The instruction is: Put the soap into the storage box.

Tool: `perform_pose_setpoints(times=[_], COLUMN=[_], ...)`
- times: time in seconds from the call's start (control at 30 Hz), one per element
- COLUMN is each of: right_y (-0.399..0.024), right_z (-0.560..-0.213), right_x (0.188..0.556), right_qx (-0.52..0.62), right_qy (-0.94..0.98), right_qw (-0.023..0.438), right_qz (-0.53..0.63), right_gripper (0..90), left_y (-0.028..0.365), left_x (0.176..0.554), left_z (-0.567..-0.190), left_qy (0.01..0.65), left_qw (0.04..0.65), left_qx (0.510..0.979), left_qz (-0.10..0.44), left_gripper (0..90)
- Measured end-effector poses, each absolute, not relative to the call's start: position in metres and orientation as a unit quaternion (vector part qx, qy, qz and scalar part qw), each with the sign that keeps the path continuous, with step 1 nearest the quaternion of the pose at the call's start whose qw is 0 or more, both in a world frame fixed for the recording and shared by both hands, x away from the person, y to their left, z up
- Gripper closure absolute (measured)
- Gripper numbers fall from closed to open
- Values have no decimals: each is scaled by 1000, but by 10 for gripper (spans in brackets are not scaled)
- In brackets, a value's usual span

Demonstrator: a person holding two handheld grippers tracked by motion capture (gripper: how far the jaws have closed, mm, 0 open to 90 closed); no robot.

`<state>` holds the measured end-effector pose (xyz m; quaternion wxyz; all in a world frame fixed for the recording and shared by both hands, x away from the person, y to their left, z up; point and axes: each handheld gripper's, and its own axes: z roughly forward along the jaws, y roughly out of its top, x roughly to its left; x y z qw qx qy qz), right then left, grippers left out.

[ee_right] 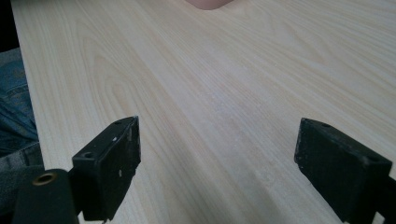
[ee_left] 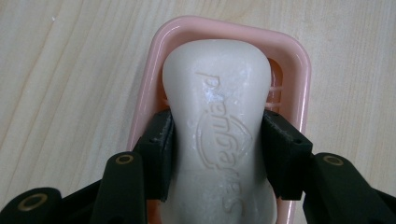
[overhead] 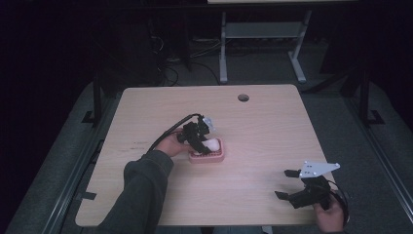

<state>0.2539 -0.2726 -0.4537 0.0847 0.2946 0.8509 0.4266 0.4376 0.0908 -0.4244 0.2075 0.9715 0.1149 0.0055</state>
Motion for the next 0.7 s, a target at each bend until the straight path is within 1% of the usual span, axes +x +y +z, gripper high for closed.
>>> perform_pose_setpoints(times=[0.7], right_y=[-272], right_z=[-454], right_x=[254], right_qx=[293], right_qy=[852], right_qw=[84], right_qz=[425], right_gripper=[141], left_y=[90], left_x=[437], left_z=[-427], left_qy=[110], left_qw=[200], left_qx=[974], left_qz=[12], left_gripper=[486])
